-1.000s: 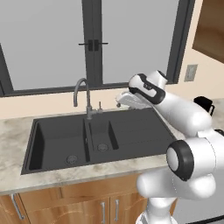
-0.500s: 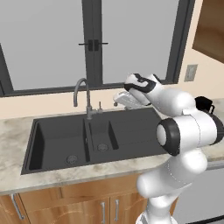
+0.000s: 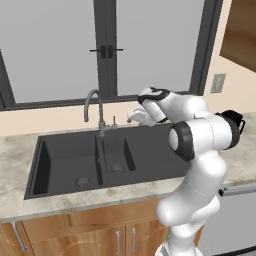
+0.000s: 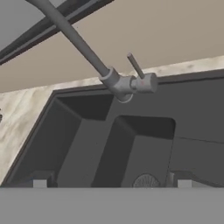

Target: Turn on the sink faucet and place the jug under the water for a few seconds to fill it up.

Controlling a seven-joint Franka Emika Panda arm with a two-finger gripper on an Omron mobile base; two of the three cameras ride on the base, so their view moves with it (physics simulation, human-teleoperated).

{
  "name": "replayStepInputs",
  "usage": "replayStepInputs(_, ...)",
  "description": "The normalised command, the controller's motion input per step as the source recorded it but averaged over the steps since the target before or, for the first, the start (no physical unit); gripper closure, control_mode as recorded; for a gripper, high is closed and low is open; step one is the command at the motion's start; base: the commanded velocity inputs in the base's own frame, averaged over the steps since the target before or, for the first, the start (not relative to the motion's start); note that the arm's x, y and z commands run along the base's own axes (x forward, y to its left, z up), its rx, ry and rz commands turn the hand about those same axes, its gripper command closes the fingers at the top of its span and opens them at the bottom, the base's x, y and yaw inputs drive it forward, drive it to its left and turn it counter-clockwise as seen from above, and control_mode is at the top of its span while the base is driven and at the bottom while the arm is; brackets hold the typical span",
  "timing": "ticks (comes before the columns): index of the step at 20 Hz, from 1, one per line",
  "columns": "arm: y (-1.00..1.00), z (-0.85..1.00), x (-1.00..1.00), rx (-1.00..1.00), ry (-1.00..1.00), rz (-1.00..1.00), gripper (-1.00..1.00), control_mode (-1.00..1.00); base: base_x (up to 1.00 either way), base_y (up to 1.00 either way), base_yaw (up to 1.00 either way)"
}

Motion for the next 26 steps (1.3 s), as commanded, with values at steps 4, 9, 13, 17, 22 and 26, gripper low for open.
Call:
replayStepInputs(4,0.09,-0.24,0.47,0.00,-0.01,0.00,-1.00,-1.00,0.00,0.00,0.00)
replayStepInputs(9,0.12,-0.16,0.50,0.00,0.00,0.00,-1.00,-1.00,0.00,0.00,0.00)
replayStepInputs(13,0.21,-0.12,0.49,0.00,-0.01,0.00,-1.00,-1.00,0.00,0.00,0.00)
replayStepInputs(17,0.22,-0.05,0.40,0.00,-0.02,0.00,-1.00,-1.00,0.00,0.00,0.00)
replayStepInputs(22,0.19,-0.11,0.26,0.00,0.00,0.00,-1.00,-1.00,0.00,0.00,0.00)
replayStepInputs(26,0.18,-0.24,0.22,0.00,0.00,0.00,-1.00,-1.00,0.00,0.00,0.00)
